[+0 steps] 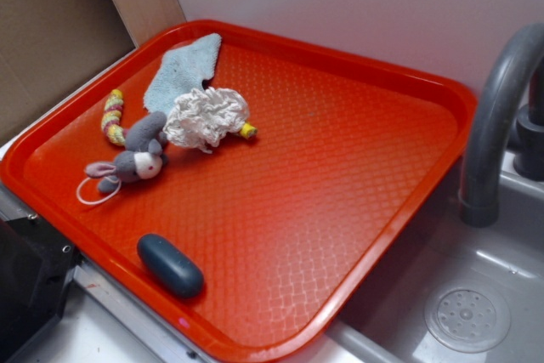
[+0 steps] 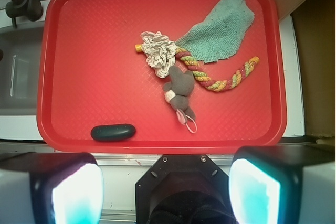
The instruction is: Grab the white paper.
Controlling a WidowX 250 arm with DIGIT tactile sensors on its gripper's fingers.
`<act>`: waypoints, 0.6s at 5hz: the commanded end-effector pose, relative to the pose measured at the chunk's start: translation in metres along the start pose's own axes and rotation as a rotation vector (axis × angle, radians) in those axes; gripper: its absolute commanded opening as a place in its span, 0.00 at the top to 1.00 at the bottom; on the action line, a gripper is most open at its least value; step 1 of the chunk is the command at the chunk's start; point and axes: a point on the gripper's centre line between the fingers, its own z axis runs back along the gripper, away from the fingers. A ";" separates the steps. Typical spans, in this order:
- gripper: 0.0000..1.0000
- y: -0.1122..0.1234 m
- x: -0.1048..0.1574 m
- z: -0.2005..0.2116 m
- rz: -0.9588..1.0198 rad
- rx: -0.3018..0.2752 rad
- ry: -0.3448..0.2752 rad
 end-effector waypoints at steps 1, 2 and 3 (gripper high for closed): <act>0.00 0.000 0.000 0.000 0.000 0.000 0.000; 0.00 0.000 0.031 -0.020 0.083 -0.056 -0.038; 0.00 -0.002 0.053 -0.042 0.108 -0.093 -0.073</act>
